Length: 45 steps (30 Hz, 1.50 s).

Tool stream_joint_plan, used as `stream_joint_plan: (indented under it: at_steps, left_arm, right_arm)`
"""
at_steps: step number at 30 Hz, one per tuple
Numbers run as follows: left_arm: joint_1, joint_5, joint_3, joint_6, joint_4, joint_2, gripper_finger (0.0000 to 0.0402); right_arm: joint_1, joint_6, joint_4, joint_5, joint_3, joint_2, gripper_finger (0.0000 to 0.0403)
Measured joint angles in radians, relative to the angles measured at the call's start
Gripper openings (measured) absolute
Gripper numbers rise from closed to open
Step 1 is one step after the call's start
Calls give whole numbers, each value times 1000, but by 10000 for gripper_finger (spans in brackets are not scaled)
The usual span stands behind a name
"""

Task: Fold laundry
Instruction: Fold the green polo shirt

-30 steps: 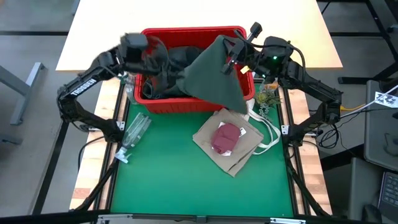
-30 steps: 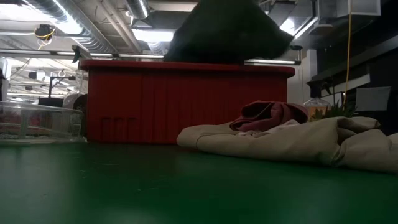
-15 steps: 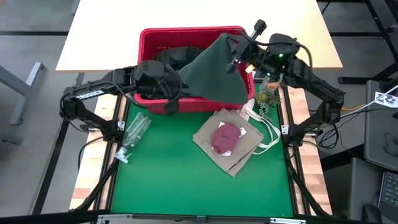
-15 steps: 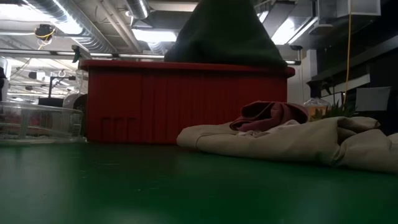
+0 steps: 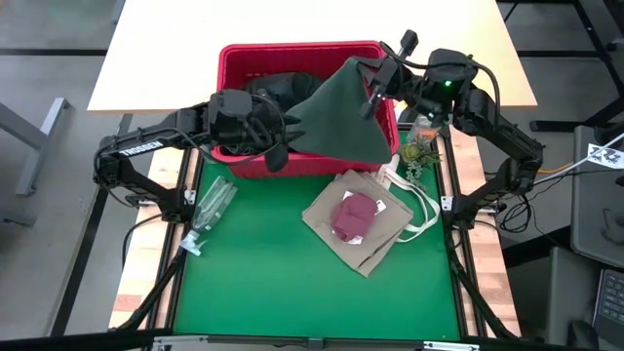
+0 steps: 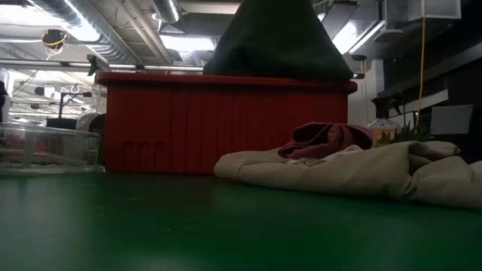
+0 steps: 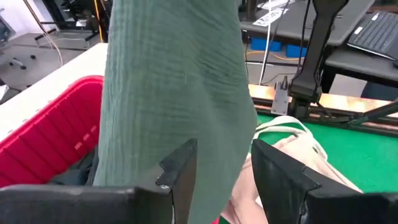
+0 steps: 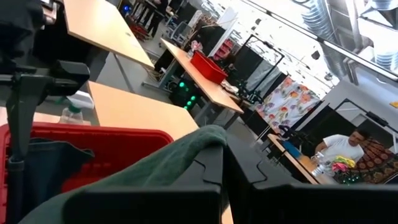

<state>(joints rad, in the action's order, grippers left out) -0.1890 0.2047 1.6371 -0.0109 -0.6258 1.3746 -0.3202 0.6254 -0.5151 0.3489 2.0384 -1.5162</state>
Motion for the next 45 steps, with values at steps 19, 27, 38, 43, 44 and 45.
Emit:
stream_joint_plan:
  at_steps: [19,27,38,43,44,45]
  left_arm:
    - [0,0,0,1,111,0,147]
    - [0,-12,0,41,121,0,147]
    - [49,-65,1,-47,-51,111,147]
    - [73,-35,1,-191,-81,198,147]
    - [77,-11,1,-216,-79,214,147]
    - [82,20,1,-241,-79,227,147]
  right_arm:
    - [0,0,-5,1,0,0,1]
    - [-1,0,-6,2,-1,0,1]
    - [0,0,-10,6,-1,0,1]
    - [0,0,-12,7,-1,0,1]
    - [-1,0,-12,7,-1,0,1]
    - [0,0,-12,7,-1,0,1]
